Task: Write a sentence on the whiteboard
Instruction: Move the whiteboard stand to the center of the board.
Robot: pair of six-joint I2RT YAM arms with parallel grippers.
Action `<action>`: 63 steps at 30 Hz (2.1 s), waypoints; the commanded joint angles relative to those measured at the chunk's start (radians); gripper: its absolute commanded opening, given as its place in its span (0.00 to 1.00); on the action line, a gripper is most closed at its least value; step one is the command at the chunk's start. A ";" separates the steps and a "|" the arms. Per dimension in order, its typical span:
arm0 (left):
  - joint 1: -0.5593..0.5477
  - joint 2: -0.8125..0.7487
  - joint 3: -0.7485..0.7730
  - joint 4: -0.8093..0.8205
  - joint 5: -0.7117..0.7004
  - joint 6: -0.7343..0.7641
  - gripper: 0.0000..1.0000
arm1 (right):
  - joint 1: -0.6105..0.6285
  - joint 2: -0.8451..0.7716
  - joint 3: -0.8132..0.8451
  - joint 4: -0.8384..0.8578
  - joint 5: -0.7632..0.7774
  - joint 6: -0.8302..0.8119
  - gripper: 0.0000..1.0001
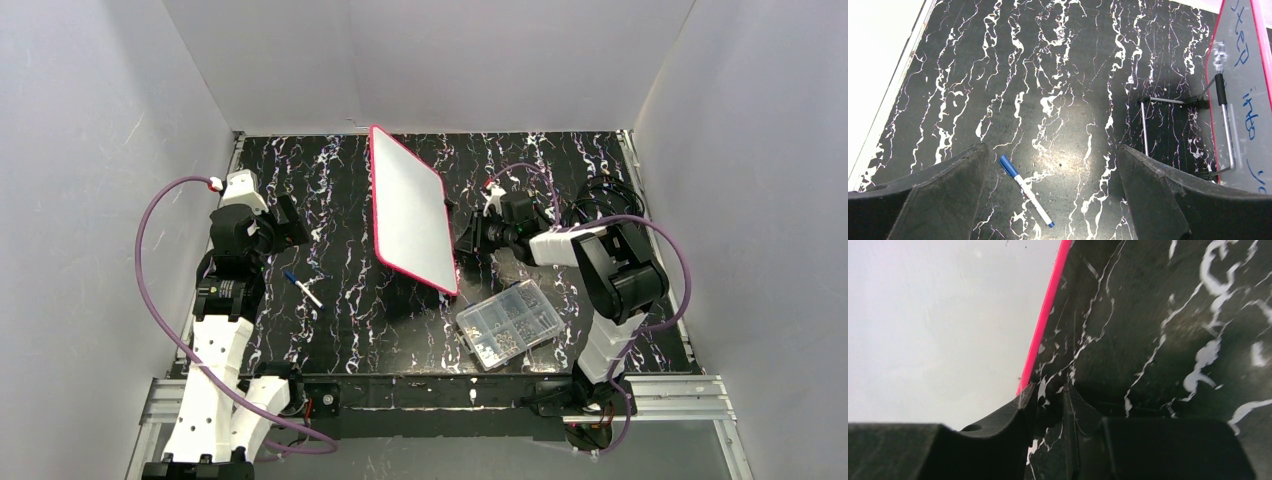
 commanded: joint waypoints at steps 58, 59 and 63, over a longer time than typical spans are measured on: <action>-0.001 -0.008 0.002 -0.018 -0.073 0.003 0.99 | 0.372 -0.123 0.062 -0.303 0.222 -0.498 0.43; -0.001 -0.008 0.002 -0.018 -0.073 0.004 0.99 | 0.377 -0.121 0.059 -0.301 0.226 -0.494 0.42; -0.001 -0.009 0.002 -0.018 -0.075 0.004 0.99 | 0.402 -0.118 0.036 -0.274 0.244 -0.471 0.36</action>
